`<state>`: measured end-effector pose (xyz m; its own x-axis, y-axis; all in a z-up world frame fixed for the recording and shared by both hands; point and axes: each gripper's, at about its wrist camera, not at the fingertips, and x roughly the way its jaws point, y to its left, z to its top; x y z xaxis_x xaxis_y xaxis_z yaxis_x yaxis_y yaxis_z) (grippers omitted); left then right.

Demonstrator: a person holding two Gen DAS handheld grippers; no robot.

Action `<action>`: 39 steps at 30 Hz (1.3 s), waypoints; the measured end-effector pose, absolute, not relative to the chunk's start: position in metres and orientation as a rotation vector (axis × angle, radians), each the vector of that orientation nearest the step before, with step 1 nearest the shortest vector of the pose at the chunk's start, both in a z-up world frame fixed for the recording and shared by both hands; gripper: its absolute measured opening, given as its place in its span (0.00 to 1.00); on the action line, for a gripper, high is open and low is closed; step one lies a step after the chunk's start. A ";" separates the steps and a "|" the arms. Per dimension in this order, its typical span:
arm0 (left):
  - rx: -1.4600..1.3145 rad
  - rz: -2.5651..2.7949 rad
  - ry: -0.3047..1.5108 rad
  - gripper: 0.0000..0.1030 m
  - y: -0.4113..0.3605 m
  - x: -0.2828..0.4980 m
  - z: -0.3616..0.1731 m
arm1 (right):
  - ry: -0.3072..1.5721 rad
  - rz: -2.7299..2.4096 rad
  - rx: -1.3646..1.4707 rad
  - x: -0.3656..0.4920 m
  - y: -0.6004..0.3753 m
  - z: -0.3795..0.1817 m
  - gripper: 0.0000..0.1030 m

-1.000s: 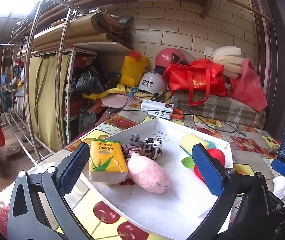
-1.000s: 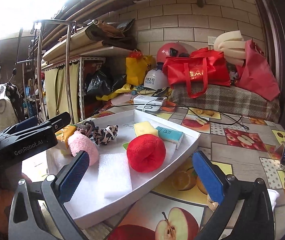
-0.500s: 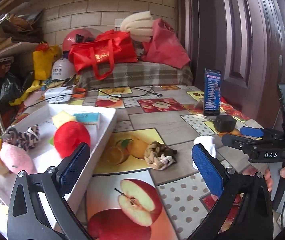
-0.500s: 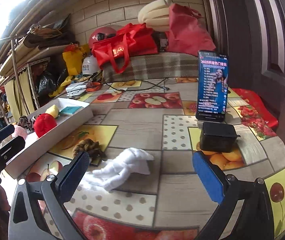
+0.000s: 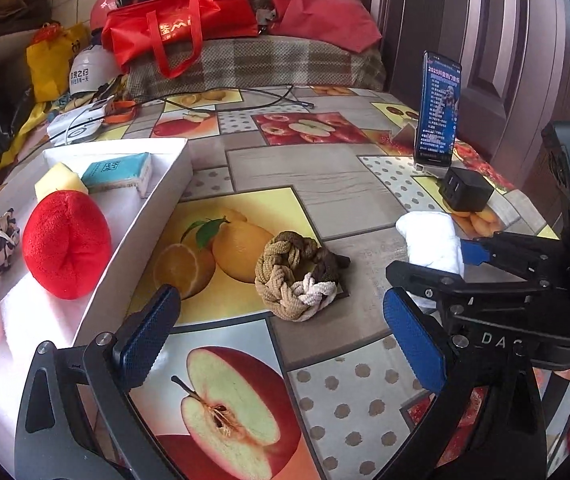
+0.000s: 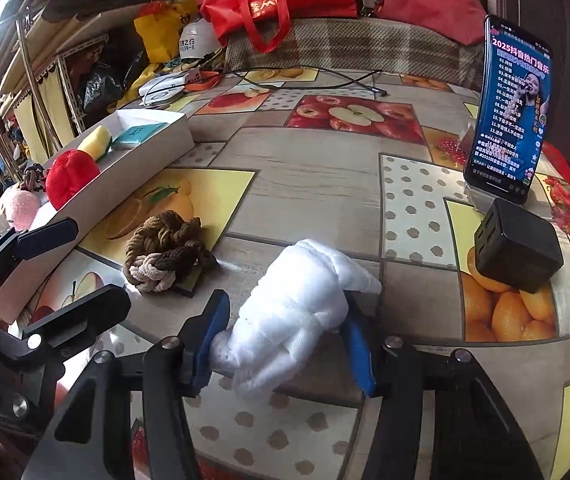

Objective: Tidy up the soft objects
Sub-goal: 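Grasp the braided rope knot with the left gripper while the right grasps the white glove, then carry the rope knot and glove into the white tray and open both grippers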

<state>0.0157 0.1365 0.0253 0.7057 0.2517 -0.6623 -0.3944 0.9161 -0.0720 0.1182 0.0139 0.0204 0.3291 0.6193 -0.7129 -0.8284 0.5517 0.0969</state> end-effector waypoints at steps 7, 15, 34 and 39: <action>-0.204 0.335 0.816 0.94 0.137 0.052 0.014 | 0.843 0.935 -0.125 0.151 -0.018 0.023 0.49; -0.097 0.322 0.828 0.34 0.121 0.068 0.014 | 0.846 0.937 -0.120 0.150 -0.017 0.023 0.50; -0.102 0.479 0.355 0.33 0.118 -0.013 0.062 | 0.559 0.880 -0.015 0.100 -0.040 0.052 0.50; -0.062 0.480 0.332 0.34 0.116 -0.037 0.063 | 0.454 0.898 -0.073 0.064 -0.024 0.059 0.50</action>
<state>-0.0371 0.1155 0.0632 0.8346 0.4430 -0.3275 -0.4630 0.8862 0.0189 0.0637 -0.0236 0.0586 0.5355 0.7380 -0.4106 -0.7684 0.6275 0.1257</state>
